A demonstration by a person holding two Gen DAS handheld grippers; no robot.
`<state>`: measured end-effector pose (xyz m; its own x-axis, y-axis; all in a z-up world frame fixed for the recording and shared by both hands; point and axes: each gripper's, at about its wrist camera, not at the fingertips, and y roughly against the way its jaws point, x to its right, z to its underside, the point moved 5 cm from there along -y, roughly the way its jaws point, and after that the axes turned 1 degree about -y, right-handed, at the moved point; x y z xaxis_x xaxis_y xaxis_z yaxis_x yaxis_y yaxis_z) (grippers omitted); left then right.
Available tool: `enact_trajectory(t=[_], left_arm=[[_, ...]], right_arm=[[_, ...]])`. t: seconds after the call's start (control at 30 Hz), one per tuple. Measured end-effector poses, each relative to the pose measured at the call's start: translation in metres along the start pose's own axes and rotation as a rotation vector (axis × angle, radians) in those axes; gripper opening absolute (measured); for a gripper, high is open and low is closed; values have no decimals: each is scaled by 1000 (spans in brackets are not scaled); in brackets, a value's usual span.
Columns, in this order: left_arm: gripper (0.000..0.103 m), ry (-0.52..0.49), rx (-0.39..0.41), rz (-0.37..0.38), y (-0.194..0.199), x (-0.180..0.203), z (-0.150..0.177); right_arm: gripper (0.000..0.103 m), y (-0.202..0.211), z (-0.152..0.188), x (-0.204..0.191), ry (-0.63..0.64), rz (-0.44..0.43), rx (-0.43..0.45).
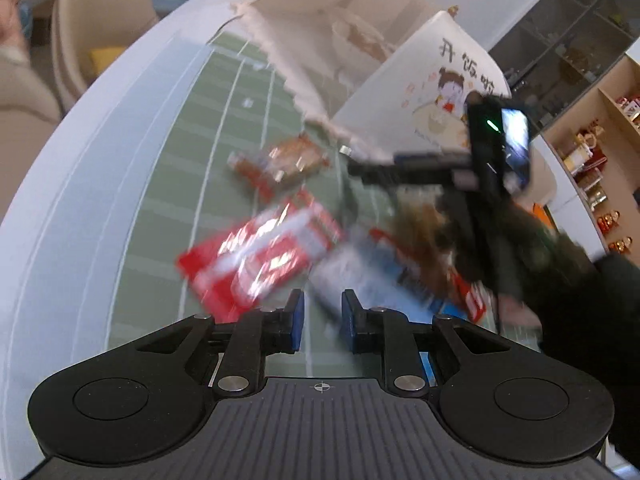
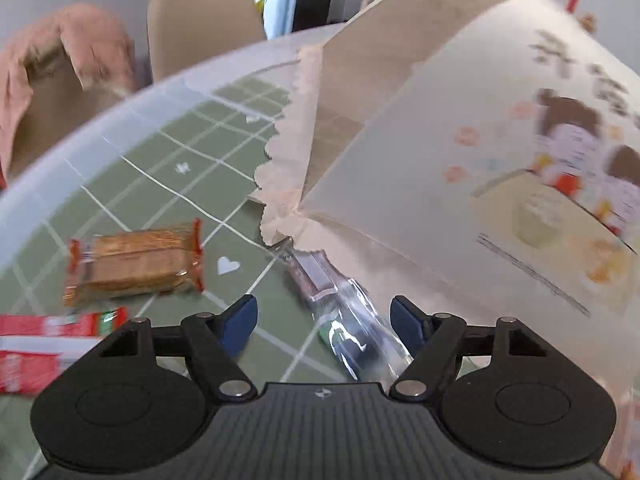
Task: Organize snacks
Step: 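Grasp the small clear plastic snack packet with the left tool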
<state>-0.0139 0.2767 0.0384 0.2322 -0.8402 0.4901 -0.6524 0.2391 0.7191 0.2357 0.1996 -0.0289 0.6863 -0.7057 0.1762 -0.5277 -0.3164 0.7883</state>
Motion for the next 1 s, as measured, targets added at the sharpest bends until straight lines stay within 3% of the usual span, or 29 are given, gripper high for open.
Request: enact_trajectory(t=[0.1, 0.2, 0.23, 0.3, 0.33, 0.37, 0.4, 0.53, 0.6, 0.7, 0.77, 0.83, 0.87, 1.0], left_arm=[[23, 28, -13, -7, 4, -11, 16], [23, 71, -24, -7, 3, -22, 25], [23, 81, -26, -5, 2, -23, 27], [23, 82, -29, -4, 1, -23, 28], [23, 76, -30, -1, 1, -22, 29], [23, 65, -32, 5, 0, -16, 28], [23, 52, -33, 13, 0, -10, 28], [23, -1, -35, 39, -4, 21, 28], [23, -28, -42, 54, -9, 37, 23], [23, -156, -12, 47, -21, 70, -5], [23, -303, 22, 4, -40, 93, -36], [26, -439, 43, -60, -65, 108, -65], [27, -497, 39, -93, -80, 113, -77], [27, -629, -43, -239, -148, 111, -118]], right_arm=[[81, -9, -3, 8, -63, -29, 6], [77, -12, 0, 25, -216, -100, -49], [57, -7, 3, 29, -244, -89, -56], [41, 5, 8, 29, -260, -100, -97], [11, 16, 12, 27, -278, -126, -99], [4, 26, 16, 24, -279, -158, -107], [0, 42, 22, 20, -282, -187, -104], [0, 111, 54, 1, -256, -276, -65], [0, 134, 72, -1, -242, -271, -62], [1, 167, 104, 3, -228, -192, -40], [12, 183, 121, 5, -185, -88, -15], [64, 193, 139, 6, -165, -7, -3], [72, 199, 148, 7, -174, 14, 11], [77, 213, 182, 15, -247, 45, -11]])
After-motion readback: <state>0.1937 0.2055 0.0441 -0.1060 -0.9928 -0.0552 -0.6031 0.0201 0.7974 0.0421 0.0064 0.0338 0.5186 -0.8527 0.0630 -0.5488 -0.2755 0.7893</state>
